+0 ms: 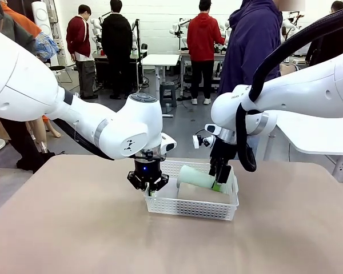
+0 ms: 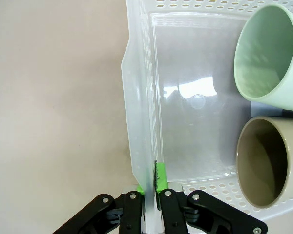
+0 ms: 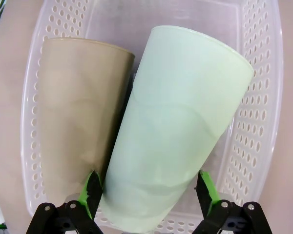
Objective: Clean and organize the cups into the basket.
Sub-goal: Pick up the Reusable plastic cup from the right side of the table and stack it inside the Organizing basket in the center of the table.
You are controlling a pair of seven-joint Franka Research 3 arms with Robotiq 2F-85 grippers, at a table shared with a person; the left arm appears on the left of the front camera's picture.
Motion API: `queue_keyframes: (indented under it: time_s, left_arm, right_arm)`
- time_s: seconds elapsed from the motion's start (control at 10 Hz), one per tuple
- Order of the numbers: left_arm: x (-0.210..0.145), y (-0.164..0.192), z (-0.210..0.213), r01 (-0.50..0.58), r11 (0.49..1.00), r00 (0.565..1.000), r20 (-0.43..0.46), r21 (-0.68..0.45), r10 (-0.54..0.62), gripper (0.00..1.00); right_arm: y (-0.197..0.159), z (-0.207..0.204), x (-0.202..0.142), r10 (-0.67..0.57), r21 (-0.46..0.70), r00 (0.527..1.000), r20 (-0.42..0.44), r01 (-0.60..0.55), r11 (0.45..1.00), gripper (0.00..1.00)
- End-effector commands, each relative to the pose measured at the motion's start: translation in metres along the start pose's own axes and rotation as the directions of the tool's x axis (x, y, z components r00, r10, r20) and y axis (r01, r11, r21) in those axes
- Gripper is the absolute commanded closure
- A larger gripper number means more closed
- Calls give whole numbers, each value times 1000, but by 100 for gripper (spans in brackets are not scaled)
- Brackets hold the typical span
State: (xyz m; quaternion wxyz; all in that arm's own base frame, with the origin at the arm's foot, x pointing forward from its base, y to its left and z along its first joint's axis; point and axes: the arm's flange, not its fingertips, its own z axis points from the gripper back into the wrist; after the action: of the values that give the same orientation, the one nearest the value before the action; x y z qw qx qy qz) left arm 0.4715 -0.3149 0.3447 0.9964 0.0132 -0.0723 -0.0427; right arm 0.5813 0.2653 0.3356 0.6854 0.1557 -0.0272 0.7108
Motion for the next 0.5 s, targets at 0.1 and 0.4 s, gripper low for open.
queue_keyframes:
  time_s: [0.1,0.4]
  left_arm:
    - [0,0,0,-1,1000,1000,1,-1,1,100]
    - [0,0,0,-1,1000,1000,1,-1,1,100]
  right_arm:
    - [-3,4,1,17,6,1000,-7,-17,1000,0]
    - [44,61,-16,56,-70,994,90,-50,996,0]
